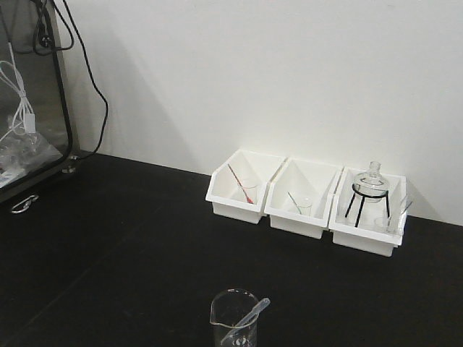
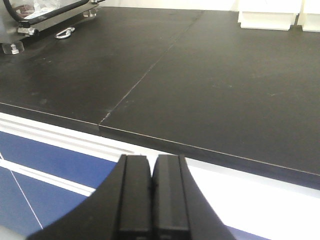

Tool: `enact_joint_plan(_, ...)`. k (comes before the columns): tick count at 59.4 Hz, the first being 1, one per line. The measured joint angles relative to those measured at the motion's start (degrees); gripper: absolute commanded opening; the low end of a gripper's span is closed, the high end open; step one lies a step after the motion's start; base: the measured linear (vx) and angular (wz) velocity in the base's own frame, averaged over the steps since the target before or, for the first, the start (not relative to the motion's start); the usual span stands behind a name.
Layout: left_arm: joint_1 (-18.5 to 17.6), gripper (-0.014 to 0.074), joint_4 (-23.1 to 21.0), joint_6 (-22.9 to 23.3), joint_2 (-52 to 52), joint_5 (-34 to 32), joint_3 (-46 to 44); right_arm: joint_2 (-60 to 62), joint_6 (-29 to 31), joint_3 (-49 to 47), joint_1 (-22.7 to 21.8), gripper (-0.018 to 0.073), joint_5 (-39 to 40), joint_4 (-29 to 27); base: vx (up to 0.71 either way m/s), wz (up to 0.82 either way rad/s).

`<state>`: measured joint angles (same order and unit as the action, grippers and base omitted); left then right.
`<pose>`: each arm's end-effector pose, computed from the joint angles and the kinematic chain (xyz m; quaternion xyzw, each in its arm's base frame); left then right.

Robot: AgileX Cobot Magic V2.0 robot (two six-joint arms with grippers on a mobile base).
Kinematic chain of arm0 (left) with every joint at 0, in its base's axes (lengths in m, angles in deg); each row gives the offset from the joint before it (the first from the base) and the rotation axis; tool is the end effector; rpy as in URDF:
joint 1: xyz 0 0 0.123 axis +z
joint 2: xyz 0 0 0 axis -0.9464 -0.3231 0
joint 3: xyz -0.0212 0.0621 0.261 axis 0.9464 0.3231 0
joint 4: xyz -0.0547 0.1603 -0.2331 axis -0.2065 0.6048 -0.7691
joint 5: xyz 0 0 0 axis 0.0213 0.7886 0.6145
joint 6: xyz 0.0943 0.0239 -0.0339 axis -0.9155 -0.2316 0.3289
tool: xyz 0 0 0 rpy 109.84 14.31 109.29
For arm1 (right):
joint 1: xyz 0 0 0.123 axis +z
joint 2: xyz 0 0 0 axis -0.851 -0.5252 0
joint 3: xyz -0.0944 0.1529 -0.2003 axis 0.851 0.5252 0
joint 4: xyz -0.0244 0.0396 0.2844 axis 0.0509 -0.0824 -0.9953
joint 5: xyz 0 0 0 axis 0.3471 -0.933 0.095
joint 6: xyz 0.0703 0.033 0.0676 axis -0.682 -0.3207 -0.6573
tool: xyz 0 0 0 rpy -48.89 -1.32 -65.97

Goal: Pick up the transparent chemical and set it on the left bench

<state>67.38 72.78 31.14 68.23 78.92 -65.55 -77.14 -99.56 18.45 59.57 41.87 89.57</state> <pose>0.1213 -0.0080 0.2039 0.0336 0.6852 -0.0124 0.7275 0.1543 0.0007 0.2581 0.0289 0.7530 0.0225 0.6571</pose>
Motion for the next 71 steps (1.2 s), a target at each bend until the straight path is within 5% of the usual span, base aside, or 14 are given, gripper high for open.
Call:
enact_joint_plan(15,0.0,-0.0004,0.0,0.0,0.0,0.0,0.0,19.34,6.01,17.03,2.11,-0.0007,0.97,-3.33,0.0,0.0)
enact_joint_plan(71,0.0,-0.0004,0.0,0.0,0.0,0.0,0.0,21.28,6.05,17.59,3.13,-0.0008,-0.44,-3.9,0.0,0.0)
